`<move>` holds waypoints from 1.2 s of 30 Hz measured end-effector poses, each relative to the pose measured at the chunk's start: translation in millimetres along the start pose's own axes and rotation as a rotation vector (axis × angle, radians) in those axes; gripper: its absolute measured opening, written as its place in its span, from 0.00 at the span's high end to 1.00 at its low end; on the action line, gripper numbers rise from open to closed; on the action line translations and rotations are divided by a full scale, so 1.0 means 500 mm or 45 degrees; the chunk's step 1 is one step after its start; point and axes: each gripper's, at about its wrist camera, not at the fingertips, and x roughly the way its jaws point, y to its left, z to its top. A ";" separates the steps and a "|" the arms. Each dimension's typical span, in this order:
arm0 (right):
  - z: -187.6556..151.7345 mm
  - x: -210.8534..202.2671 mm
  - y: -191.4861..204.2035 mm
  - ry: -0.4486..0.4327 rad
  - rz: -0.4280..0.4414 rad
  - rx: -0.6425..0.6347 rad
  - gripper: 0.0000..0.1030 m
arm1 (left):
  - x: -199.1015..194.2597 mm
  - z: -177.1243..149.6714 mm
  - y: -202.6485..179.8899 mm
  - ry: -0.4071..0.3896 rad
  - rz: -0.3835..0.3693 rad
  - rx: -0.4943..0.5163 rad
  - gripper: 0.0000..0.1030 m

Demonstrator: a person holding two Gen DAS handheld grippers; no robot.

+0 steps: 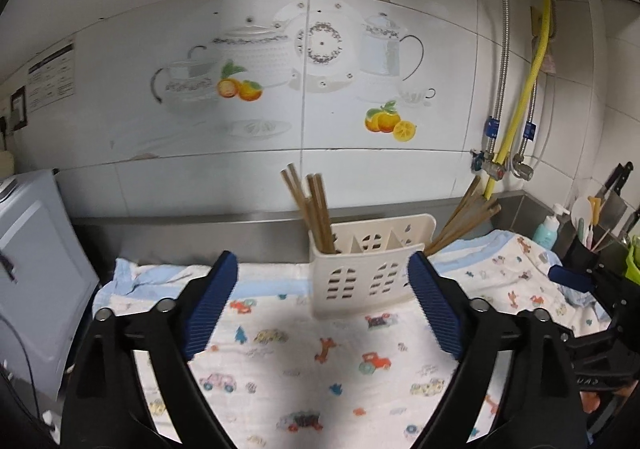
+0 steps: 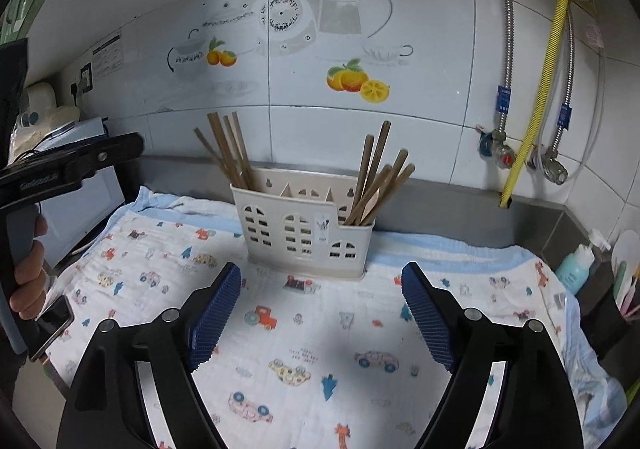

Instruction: Organize utensils

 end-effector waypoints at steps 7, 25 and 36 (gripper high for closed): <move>-0.036 -0.012 0.012 0.043 0.034 0.055 0.18 | -0.049 -0.052 0.006 0.000 0.070 0.034 0.05; -0.109 -0.072 0.031 0.068 0.067 0.177 0.14 | -0.135 -0.161 0.011 0.034 0.105 0.078 0.05; -0.140 -0.108 0.076 0.058 -0.013 0.098 0.13 | -0.168 -0.208 0.026 0.068 0.090 0.043 0.05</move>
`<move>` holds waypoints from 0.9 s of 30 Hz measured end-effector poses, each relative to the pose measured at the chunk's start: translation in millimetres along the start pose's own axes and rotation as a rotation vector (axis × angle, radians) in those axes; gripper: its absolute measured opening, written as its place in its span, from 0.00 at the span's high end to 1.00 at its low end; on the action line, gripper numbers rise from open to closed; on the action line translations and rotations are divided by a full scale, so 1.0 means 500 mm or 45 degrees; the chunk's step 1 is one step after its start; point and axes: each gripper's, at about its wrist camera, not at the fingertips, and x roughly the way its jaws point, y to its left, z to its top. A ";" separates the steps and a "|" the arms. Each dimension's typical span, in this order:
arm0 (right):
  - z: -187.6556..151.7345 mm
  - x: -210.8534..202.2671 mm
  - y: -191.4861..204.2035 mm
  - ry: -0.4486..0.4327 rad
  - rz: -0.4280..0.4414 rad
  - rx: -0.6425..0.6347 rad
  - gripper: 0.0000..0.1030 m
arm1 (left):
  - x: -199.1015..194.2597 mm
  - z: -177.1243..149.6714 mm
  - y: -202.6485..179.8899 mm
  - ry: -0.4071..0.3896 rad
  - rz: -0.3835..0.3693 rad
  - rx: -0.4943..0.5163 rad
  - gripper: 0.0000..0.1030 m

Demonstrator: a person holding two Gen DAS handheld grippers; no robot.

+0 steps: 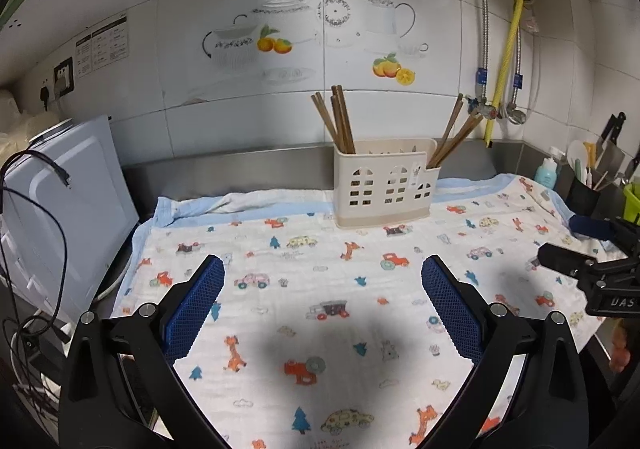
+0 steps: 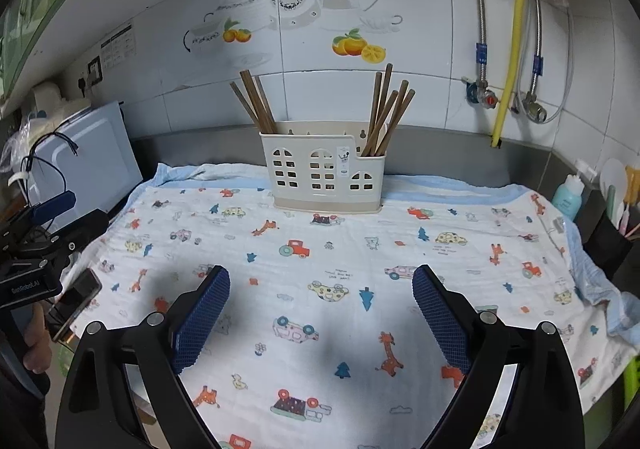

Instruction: Organize utensils

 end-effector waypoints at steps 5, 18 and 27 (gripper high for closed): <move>-0.008 -0.014 0.011 -0.008 -0.006 -0.011 0.12 | -0.009 -0.015 0.011 0.004 -0.005 -0.028 0.05; -0.025 -0.015 0.020 0.010 -0.004 -0.010 0.11 | -0.026 -0.032 0.019 0.015 -0.003 -0.045 0.05; -0.035 -0.016 0.008 0.020 0.000 0.017 0.11 | -0.025 -0.038 0.013 0.030 -0.004 -0.041 0.05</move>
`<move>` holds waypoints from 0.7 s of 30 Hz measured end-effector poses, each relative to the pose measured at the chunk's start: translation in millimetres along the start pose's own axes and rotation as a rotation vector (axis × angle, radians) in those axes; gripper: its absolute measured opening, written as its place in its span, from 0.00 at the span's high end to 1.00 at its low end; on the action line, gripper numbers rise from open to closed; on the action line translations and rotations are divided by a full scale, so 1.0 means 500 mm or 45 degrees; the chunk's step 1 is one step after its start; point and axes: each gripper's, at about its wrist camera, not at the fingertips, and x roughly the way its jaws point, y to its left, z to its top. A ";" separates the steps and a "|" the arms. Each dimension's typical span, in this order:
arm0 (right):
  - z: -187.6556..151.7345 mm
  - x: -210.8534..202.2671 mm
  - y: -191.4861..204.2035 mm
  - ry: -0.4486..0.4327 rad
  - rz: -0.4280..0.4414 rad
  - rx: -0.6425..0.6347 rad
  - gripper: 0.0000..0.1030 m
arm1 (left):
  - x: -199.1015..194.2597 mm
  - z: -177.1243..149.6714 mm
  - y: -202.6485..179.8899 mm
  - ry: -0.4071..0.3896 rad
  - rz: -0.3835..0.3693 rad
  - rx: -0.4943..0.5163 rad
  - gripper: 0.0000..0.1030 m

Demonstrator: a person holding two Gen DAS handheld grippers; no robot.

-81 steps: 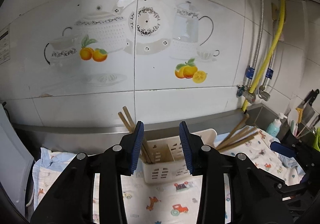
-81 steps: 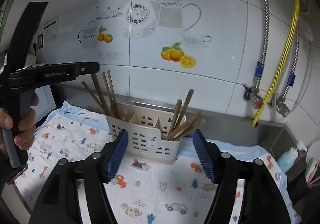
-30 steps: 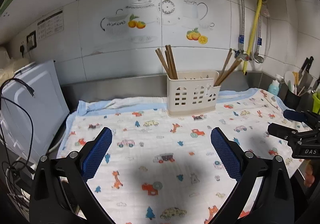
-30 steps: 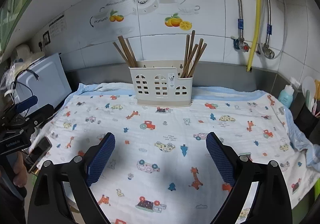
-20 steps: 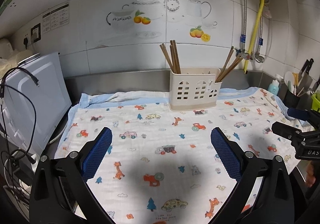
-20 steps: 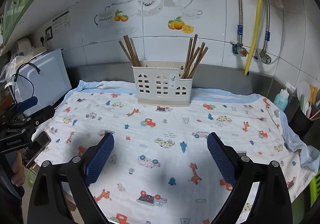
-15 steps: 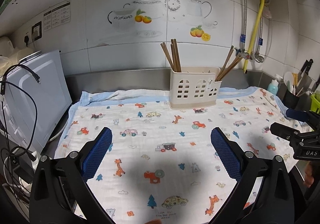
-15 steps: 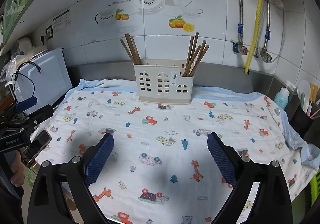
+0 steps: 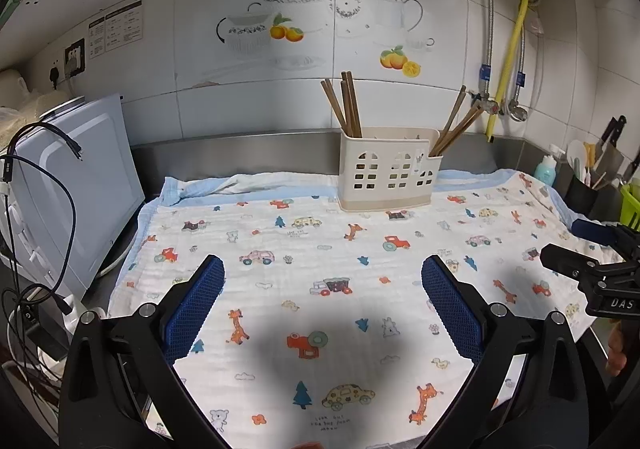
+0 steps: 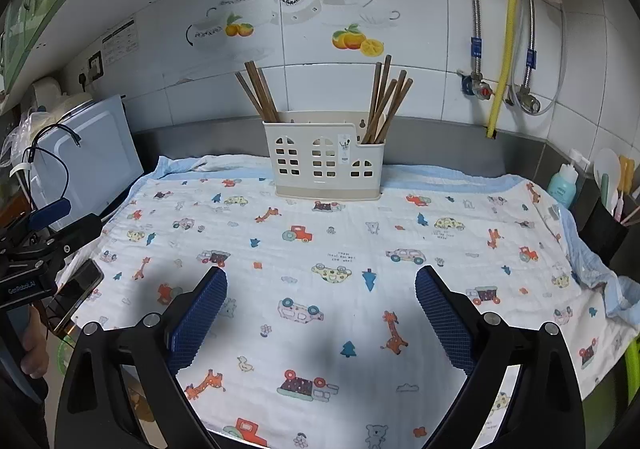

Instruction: Organize utensils

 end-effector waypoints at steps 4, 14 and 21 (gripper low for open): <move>-0.003 0.003 -0.002 0.006 0.000 0.007 0.11 | 0.003 -0.001 -0.003 0.006 0.002 -0.002 0.05; -0.006 0.005 -0.006 0.015 0.005 0.017 0.11 | 0.004 -0.002 -0.002 0.011 0.000 -0.007 0.05; -0.007 0.007 -0.006 0.017 0.000 0.018 0.11 | 0.006 -0.005 -0.002 0.014 -0.001 -0.011 0.05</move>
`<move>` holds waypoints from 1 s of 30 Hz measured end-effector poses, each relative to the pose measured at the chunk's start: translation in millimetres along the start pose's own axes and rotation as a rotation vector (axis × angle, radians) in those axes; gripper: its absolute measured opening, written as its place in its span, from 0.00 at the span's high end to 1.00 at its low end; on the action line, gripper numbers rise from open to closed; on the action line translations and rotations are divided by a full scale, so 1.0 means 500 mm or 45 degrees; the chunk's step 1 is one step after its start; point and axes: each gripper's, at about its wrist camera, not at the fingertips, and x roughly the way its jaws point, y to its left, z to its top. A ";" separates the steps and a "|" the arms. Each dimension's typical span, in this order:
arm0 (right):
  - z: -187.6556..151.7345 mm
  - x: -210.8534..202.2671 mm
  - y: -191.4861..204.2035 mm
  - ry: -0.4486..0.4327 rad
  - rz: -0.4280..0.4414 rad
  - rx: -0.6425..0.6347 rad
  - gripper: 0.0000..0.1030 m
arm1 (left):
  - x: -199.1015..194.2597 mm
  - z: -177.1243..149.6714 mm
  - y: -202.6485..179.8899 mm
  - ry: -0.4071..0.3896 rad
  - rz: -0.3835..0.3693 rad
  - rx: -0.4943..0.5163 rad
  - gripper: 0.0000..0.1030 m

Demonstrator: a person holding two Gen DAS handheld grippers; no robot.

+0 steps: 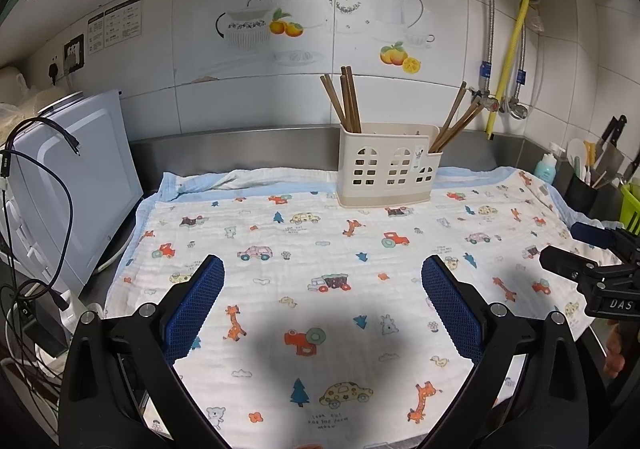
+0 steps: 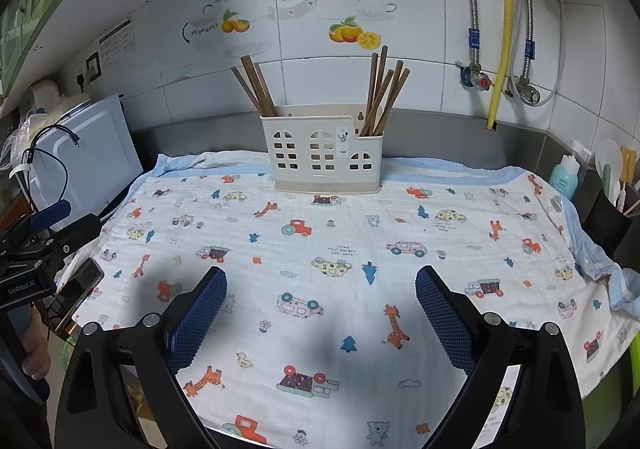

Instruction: Organize utensils

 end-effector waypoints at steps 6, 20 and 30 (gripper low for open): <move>-0.001 0.002 0.000 0.002 0.005 -0.001 0.10 | 0.001 -0.003 -0.001 0.005 -0.002 0.000 0.05; -0.004 0.007 0.000 0.006 0.001 -0.003 0.10 | 0.002 -0.005 -0.003 0.010 -0.005 -0.004 0.05; -0.004 0.007 0.000 0.006 0.004 -0.002 0.10 | 0.003 -0.006 -0.004 0.016 -0.005 -0.003 0.05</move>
